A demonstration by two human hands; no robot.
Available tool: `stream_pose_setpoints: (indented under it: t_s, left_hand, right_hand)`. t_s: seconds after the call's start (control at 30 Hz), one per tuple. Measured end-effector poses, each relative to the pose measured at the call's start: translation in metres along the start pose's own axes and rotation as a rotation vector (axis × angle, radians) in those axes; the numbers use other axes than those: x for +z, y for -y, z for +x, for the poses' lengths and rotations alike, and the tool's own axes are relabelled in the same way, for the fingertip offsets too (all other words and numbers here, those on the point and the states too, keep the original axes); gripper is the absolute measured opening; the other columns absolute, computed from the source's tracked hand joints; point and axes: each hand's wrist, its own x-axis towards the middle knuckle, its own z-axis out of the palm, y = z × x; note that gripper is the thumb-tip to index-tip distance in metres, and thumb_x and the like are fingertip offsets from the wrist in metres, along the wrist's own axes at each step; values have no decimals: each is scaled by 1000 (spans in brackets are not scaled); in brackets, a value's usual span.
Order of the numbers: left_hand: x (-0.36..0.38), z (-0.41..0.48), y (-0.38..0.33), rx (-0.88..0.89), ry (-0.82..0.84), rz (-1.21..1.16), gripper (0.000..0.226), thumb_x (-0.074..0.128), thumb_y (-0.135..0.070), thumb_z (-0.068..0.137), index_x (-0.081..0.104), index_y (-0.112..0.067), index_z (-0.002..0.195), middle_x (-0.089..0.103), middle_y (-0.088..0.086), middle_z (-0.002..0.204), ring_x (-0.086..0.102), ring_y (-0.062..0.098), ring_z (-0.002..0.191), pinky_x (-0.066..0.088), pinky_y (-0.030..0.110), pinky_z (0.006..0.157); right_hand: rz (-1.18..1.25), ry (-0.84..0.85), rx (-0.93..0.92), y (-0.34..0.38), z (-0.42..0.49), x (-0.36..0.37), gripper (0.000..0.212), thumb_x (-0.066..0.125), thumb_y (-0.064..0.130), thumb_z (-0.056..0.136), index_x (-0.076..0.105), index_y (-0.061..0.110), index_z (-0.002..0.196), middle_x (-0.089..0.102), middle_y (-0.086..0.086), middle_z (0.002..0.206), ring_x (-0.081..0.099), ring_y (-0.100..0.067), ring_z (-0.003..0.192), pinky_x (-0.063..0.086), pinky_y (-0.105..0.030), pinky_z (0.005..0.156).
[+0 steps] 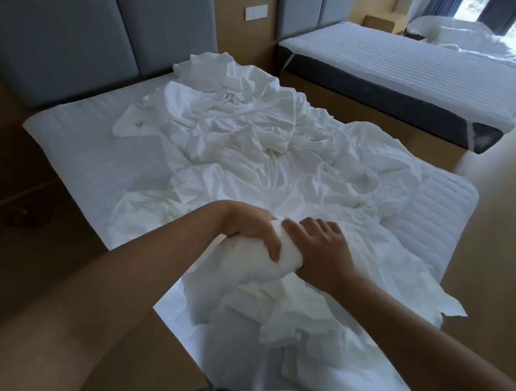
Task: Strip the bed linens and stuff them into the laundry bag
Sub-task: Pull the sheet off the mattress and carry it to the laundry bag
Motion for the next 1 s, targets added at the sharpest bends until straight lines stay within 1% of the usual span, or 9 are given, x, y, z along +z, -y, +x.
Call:
stream_pose_setpoints:
  t_s: [0.13,0.23,0.3,0.37,0.47,0.67,0.8,0.9,1.0]
  left_hand:
    - [14,-11,-10,125,-480,544,91,75,-43,73,26,-23,147,38,6,143,39,26,130,36,39,103]
    - [61,-12,7,210,-666,1066,124,74,-60,65,-8,-22,150,8,14,155,11,32,143,12,58,112]
    - [73,5,30,468,-987,1125,106,73,-56,68,13,-19,147,40,23,141,45,36,127,32,60,102]
    - [62,21,44,801,-1226,989,58,54,-51,85,40,-18,131,67,14,100,66,30,81,52,47,77]
    - [44,24,39,797,-1010,910,48,53,-52,78,53,-16,111,63,6,70,60,26,54,46,30,53]
    - [16,19,25,160,-267,324,37,82,-26,60,59,-24,88,63,-3,86,62,20,84,49,30,70]
    - [4,13,22,-39,74,48,40,79,-27,54,68,-18,91,69,3,87,67,22,83,53,30,71]
    - [9,7,9,-1,-14,219,90,84,-45,46,55,-21,127,62,2,119,62,20,108,52,35,88]
    - [48,-3,4,68,-408,854,128,79,-60,59,-2,-26,152,19,10,154,20,30,142,19,52,113]
  right_hand:
    - [266,506,428,-6,21,-15,25,72,32,72,58,22,90,62,2,84,58,-22,80,40,-28,66]
    - [662,679,630,-21,31,-20,26,80,25,61,63,17,80,63,0,76,60,-20,77,48,-28,65]
    - [822,839,638,-23,36,-28,48,81,32,47,69,12,89,70,-7,84,66,-25,88,54,-35,81]
    - [869,957,634,-23,34,-31,74,78,40,36,69,11,103,71,-10,100,66,-27,99,50,-44,95]
    - [873,971,685,-23,31,-35,86,82,47,40,62,14,117,68,-5,111,63,-25,106,47,-44,100]
    - [82,669,126,12,0,-36,130,74,68,58,-5,25,151,27,-6,147,30,-29,133,27,-45,110]
    - [78,398,131,19,-12,-16,79,70,51,73,39,20,140,59,-7,117,58,-30,105,40,-35,81]
    - [318,578,374,6,6,-19,48,72,41,74,57,26,117,65,3,103,60,-23,96,37,-27,71]
    - [649,858,566,-12,21,-26,30,80,27,68,65,23,94,63,8,81,61,-18,85,41,-24,66]
